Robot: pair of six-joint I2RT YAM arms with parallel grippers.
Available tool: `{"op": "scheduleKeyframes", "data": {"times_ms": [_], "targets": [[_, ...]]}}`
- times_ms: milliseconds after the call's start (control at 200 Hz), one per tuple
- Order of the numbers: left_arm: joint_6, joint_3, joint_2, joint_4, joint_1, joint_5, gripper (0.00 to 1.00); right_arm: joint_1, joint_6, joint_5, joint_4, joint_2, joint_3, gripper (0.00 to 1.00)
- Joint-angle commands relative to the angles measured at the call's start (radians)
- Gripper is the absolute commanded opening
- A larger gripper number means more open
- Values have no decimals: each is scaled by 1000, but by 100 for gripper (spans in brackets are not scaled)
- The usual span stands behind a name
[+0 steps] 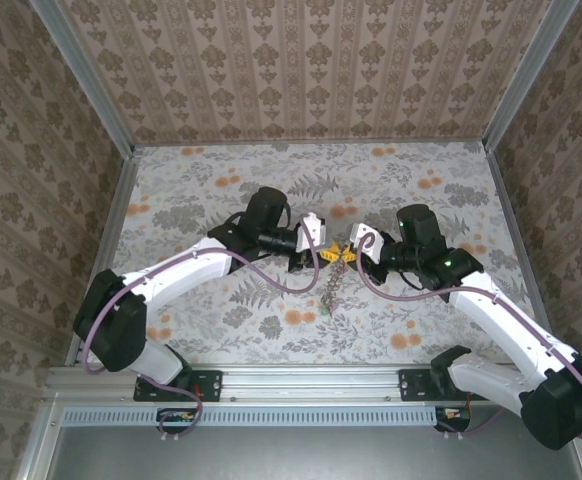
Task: Put the keys on the keyring
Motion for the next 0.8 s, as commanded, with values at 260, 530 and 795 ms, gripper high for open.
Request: {"op": "scheduleKeyframes", "data": {"times_ms": [260,530,795], "targets": [[87,75,6,-130,-30,-32,13,14,-8,0,-14,-2,53,0],[85,71,11,-119,-37,-36,0,16,2,-3,-3,-23,45,0],[90,72,14,-133,-34,-36,10,16,12,-15,6,-28,35,0]]}}
